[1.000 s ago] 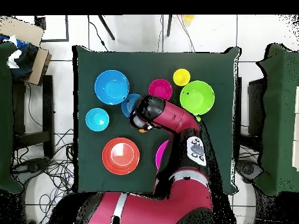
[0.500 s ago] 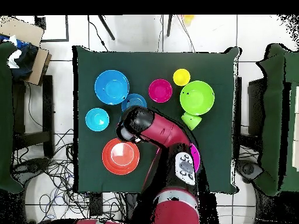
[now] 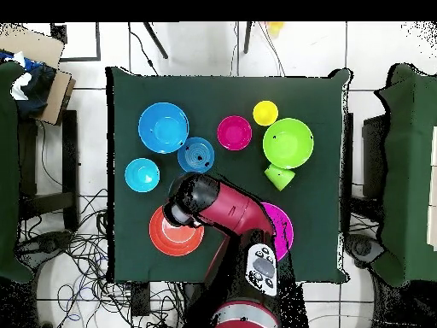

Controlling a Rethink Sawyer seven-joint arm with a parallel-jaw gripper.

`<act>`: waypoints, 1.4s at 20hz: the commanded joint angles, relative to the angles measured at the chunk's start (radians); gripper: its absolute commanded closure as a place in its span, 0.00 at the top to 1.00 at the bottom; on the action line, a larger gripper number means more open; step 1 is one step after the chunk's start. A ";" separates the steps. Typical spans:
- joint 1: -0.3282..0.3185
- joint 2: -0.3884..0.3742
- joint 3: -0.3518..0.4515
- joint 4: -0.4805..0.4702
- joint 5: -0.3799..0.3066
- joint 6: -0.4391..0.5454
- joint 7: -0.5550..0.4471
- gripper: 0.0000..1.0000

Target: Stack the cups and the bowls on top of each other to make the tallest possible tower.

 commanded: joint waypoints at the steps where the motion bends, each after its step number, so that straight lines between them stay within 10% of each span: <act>1: 0.052 0.090 -0.115 -0.189 -0.186 -0.023 0.117 1.00; 8: -0.019 0.162 -0.092 -0.268 -0.279 -0.170 0.017 1.00; 28: 0.035 0.125 -0.079 -0.232 -0.261 -0.128 0.055 1.00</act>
